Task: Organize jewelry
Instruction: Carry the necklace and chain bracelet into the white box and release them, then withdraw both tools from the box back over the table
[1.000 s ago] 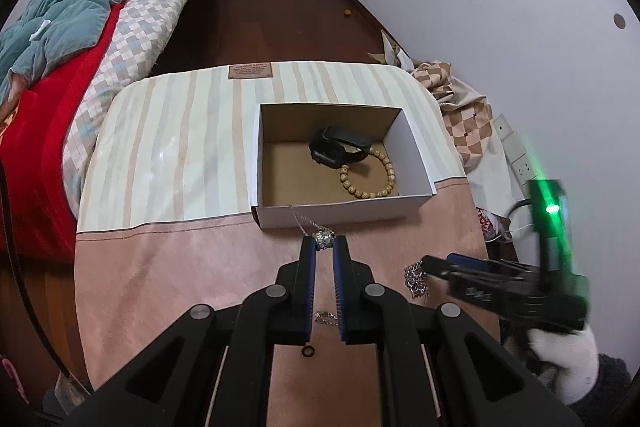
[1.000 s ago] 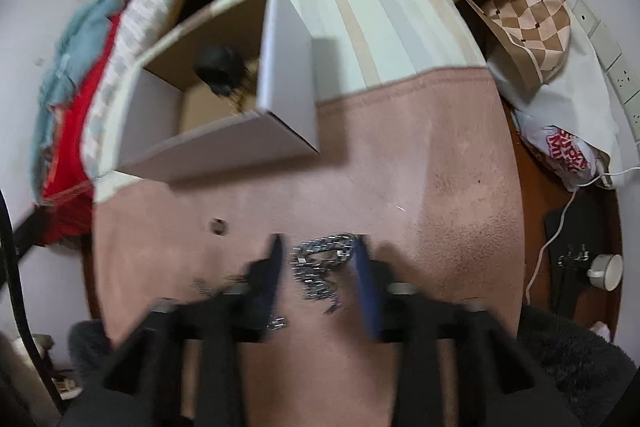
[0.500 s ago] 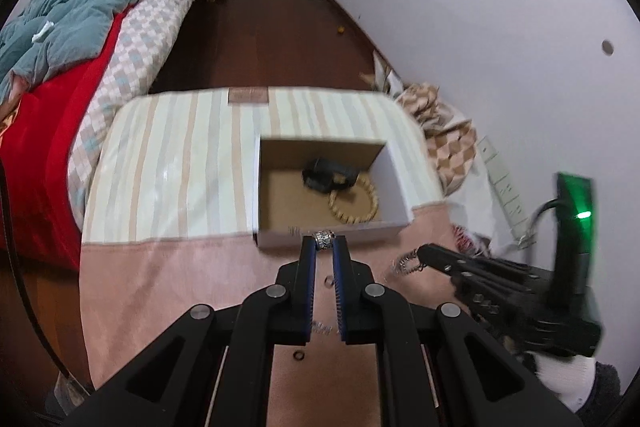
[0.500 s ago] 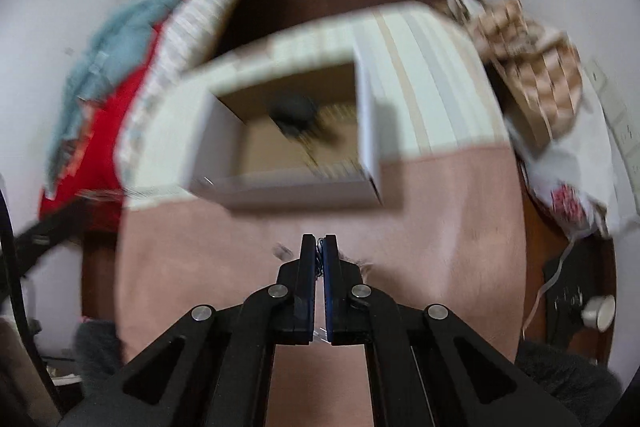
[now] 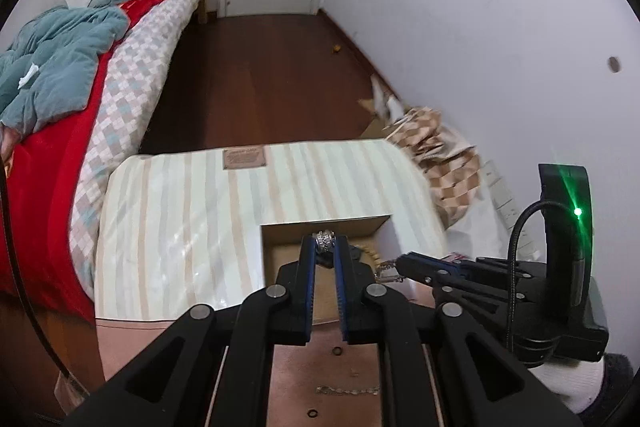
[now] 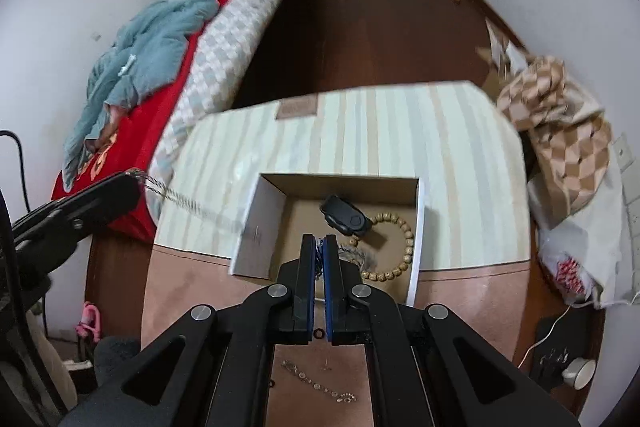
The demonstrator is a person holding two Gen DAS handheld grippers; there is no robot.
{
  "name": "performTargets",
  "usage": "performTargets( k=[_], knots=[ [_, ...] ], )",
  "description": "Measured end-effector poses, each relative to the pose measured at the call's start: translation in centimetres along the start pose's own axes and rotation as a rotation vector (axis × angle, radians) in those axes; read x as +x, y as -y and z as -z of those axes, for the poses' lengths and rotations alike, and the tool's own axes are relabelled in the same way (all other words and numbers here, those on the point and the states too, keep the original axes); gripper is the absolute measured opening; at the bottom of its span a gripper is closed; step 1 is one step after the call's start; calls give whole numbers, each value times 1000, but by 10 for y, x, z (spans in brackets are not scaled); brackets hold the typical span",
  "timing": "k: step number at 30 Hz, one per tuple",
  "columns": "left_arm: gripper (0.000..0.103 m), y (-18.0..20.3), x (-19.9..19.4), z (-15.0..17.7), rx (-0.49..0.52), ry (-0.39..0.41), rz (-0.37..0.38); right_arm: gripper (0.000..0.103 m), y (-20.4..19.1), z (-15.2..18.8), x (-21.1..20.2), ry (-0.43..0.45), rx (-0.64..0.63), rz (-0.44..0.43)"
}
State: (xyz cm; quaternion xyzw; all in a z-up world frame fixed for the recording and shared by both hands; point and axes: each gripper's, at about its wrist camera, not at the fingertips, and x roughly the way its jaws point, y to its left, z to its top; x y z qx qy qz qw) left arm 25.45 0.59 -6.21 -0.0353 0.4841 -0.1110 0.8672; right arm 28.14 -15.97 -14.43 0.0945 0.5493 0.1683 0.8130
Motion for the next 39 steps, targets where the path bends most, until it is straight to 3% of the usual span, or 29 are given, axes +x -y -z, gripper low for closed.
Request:
performTargets(
  k=[3,5,6,7,8,9,11,12,13,14,18,24,39],
  knots=[
    [11,-6,16,2,-25,-36,-35,5,9,-1,18,-79,32,-7],
    [17,-10,25,7,-32,-52,-73,21,14,2,20,-74,36,9],
    [37,-12,29,10,-34,-55,-92,43,16,3,20,-73,37,26],
    [69,-14,32,12,-39,-56,-108,62,19,4,19,-71,41,38],
    [81,-17,35,15,-47,-52,-128,68,20,5,20,-66,37,64],
    [86,-19,36,19,-51,-36,-141,71,20,8,19,-56,22,115],
    [87,-21,41,26,-47,-34,-179,73,21,13,21,-55,-3,183],
    [90,-22,46,30,-42,-44,-205,81,20,16,24,-57,-15,224],
    [99,-23,51,32,-39,-55,-222,94,20,18,27,-60,-21,248],
    [103,-24,56,36,-37,-69,-234,98,20,20,31,-65,-25,269],
    [103,-26,70,52,-28,-110,-275,99,24,33,48,-82,-27,325],
    [103,-25,65,61,-28,-89,-300,101,22,43,51,-57,-19,338],
    [103,-11,6,67,-18,38,-345,101,-1,51,-9,67,-27,376]
  ],
)
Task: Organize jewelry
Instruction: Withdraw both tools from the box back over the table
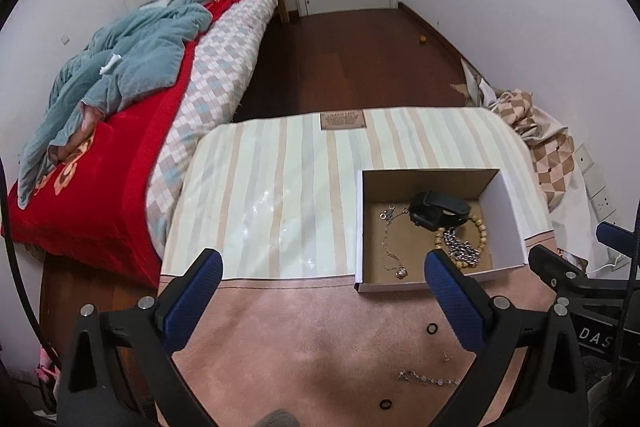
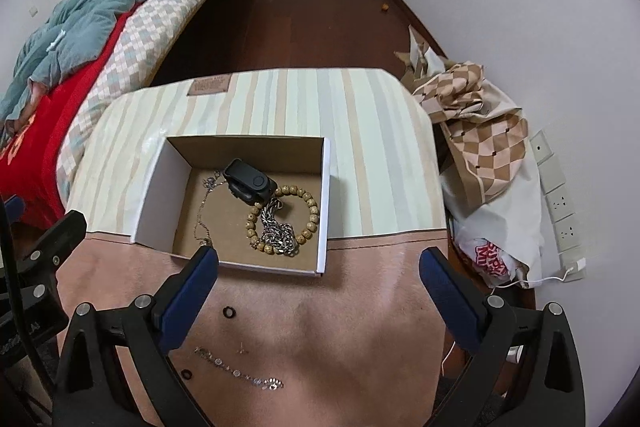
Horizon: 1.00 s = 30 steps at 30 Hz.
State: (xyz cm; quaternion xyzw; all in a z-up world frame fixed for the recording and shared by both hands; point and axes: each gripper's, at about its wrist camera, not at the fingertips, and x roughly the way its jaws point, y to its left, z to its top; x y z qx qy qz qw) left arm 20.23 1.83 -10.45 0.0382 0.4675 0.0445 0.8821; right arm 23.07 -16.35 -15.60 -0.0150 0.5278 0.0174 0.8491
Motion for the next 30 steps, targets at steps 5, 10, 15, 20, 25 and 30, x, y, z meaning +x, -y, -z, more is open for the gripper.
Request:
performTargets(
  k=[5,10,15,20,25,30],
  knots=[
    [103,-4,-28,8,-15,37,11,101,1,9,-29,49,0,9],
    [103,-7,-52,20,-30,67,16,101,1,21,-62,103,-1,17],
    [103,-15,-74,32,-62,96,22,101,-1,33,-93,140,1,3],
    [103,-24,-75,55,-96,105,-9,101,-2,60,-97,122,10,-33],
    [103,-26,-41,95,-77,10,-75,101,5,107,-55,28,50,-75],
    [103,-33,4,131,-82,-111,-135,77,9,154,7,-59,92,-157]
  ],
)
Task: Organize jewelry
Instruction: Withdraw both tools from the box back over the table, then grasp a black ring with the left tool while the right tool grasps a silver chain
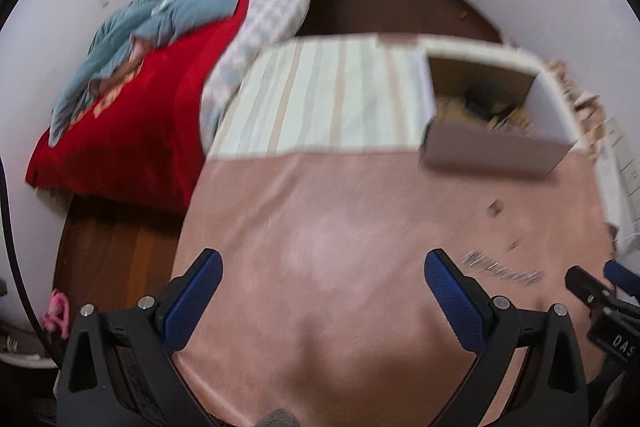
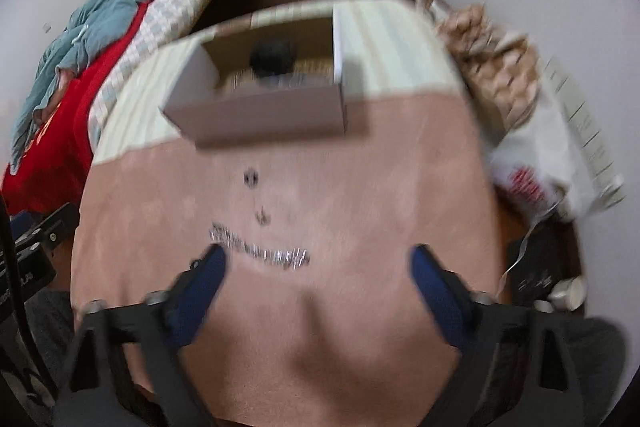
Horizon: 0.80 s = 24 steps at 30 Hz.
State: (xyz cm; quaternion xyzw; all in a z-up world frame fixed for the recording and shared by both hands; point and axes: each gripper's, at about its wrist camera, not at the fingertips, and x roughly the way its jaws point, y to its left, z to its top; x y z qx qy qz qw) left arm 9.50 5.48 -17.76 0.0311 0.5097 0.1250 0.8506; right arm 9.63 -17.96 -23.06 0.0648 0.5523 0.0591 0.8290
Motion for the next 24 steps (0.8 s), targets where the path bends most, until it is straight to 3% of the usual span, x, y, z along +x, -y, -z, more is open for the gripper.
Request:
performTargets(
  k=[1,7,11,14,15,16,24],
  knots=[
    [103,-2,10,5,-5,-24,-11,71,1,6,13,-23,4,-12],
    [103,-10,41,18,-17,-92,-24,71,-11,22,48,-6,-81,-11],
    [103,-10,49,18,-11,-101,-23,68,-26,29,62,5,-173,43],
    [103,-7,52,18,2,-104,-18,44,-34,35,62,47,-238,97],
    [103,-6,54,17,4,-107,-15,24,-34,36,62,57,-239,99],
    [103,-4,56,18,7,-113,-8,13,-35,36,62,60,-239,100],
    [103,5,58,18,25,-119,13,7,-14,27,47,67,-121,33]
  ],
)
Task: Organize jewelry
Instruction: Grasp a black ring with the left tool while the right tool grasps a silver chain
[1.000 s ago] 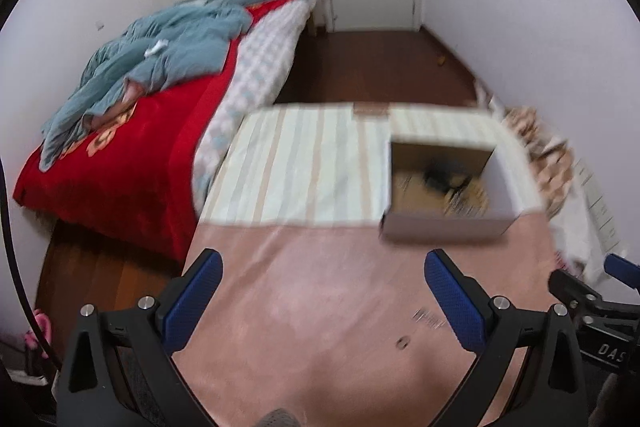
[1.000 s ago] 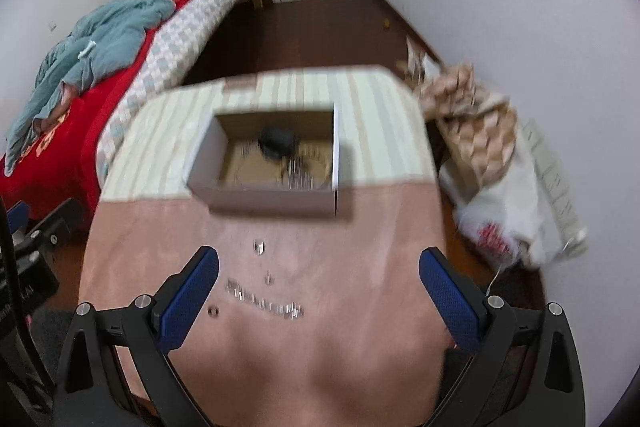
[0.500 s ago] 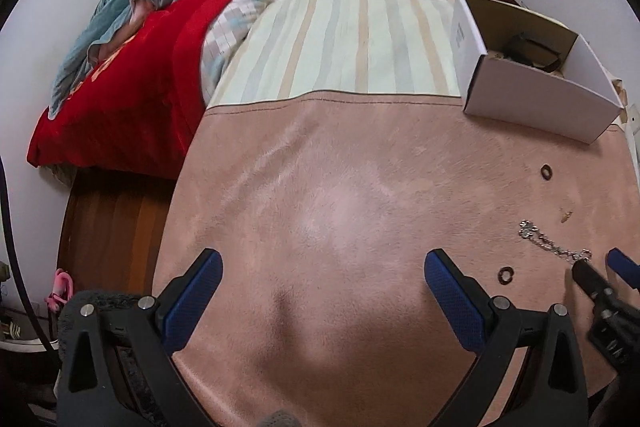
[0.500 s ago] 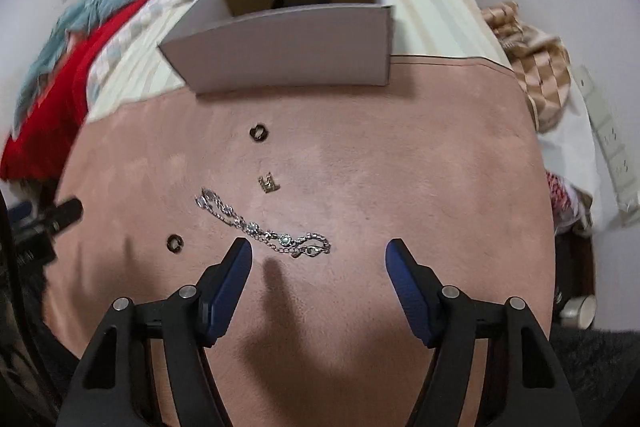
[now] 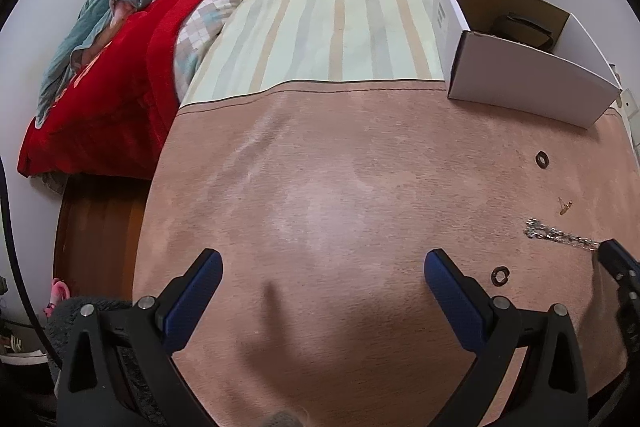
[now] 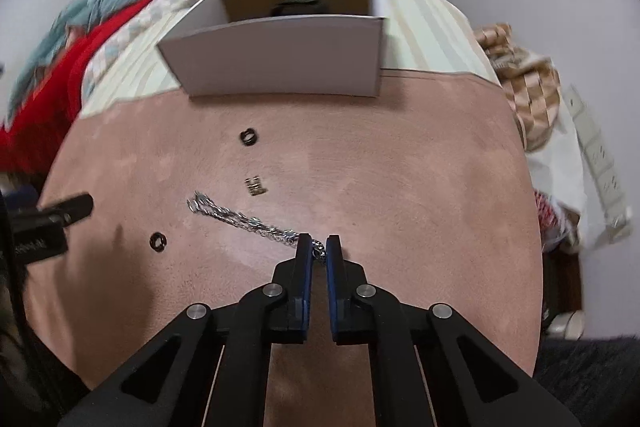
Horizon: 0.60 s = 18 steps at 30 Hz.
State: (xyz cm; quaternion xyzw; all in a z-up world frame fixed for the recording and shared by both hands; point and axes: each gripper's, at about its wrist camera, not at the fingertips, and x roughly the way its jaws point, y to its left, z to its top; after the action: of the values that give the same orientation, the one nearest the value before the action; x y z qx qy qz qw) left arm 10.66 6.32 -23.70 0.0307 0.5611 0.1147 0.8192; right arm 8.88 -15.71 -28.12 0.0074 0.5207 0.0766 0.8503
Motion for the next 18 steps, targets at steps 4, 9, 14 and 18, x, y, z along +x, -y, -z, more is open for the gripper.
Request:
performTargets(
  k=[4,9,14,18],
  knots=[
    [103,4,2,0,3,-10,24,7,20,-4,-16,25,80,-43],
    [103,17,0,3,21,-22,111,7,30,-14,-38,74,114,-70],
    [103,40,0,8,53,-46,198,7,36,-19,-50,93,125,-76],
    [102,58,1,12,95,-51,233,7,44,-16,-47,87,152,-66]
  ],
)
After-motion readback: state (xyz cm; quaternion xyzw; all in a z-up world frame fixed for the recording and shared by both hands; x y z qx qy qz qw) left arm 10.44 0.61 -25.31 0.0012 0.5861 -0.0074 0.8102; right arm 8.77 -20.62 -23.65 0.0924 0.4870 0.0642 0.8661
